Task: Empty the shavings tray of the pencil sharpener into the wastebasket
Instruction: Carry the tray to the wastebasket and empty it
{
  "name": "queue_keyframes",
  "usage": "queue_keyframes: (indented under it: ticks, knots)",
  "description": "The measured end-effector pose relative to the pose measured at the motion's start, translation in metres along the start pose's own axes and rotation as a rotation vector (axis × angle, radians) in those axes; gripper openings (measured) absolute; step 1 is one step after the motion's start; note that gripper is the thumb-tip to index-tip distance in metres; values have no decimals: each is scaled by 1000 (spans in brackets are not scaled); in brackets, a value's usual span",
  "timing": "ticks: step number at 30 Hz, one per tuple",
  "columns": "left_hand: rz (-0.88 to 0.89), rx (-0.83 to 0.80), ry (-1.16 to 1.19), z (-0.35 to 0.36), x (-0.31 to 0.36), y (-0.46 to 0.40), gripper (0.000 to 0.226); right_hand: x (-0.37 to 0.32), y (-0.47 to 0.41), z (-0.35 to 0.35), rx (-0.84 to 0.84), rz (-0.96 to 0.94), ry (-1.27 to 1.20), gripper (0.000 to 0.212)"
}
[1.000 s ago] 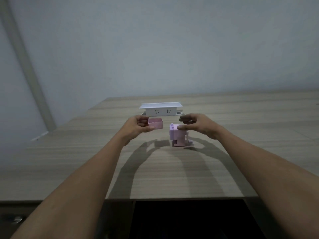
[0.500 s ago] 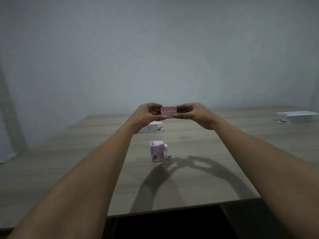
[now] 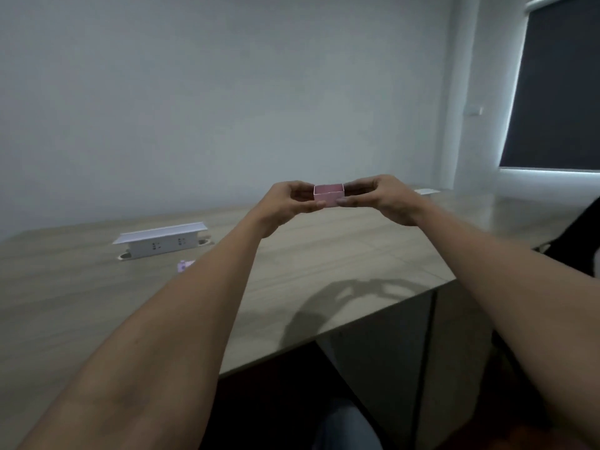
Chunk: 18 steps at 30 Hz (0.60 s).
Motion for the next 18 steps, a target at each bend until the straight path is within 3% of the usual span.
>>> queue_keyframes:
  ticks: [11,18]
  knots:
    - [-12,-264,90,195,-5,-15,50,78,135,-119,167,175,108,48]
    - [-115,-317,177,300,-70,3,53,172,225,-143,251,376,61,63]
Point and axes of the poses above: each hand's wrist, its own y-axis away from the middle knuckle, its own z-axis out of the palm, x = y × z, the point moved 10 cm from there along -y, towards the middle knuckle, and after that the axes turned 3 degrees about -z, right-handed, at the moved point
